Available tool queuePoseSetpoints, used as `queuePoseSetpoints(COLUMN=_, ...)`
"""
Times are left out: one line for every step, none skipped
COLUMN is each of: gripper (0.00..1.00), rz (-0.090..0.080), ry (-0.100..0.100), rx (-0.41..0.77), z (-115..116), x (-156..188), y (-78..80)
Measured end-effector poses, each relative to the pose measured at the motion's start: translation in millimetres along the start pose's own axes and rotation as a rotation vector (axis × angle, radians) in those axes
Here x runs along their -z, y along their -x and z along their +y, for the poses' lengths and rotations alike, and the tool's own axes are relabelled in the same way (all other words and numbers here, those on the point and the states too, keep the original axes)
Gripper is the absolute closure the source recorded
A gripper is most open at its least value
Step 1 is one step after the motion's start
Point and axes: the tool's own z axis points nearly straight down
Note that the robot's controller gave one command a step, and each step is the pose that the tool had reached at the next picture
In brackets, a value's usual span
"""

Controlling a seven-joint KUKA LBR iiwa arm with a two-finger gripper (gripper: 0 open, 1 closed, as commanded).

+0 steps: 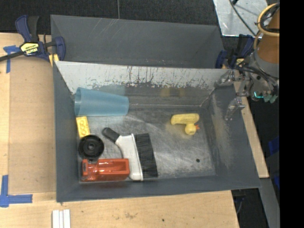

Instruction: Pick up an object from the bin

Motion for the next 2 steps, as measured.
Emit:
queuePoseSetpoints(gripper=0.00, rz=-0.005, ry=-0.001, rx=0.025, z=7.5, x=-58.0, y=2.7)
queuePoseSetpoints(gripper=0.00, rz=0.000, ry=-0.001, rx=0.165, z=73.0, x=-125.0, y=6.8)
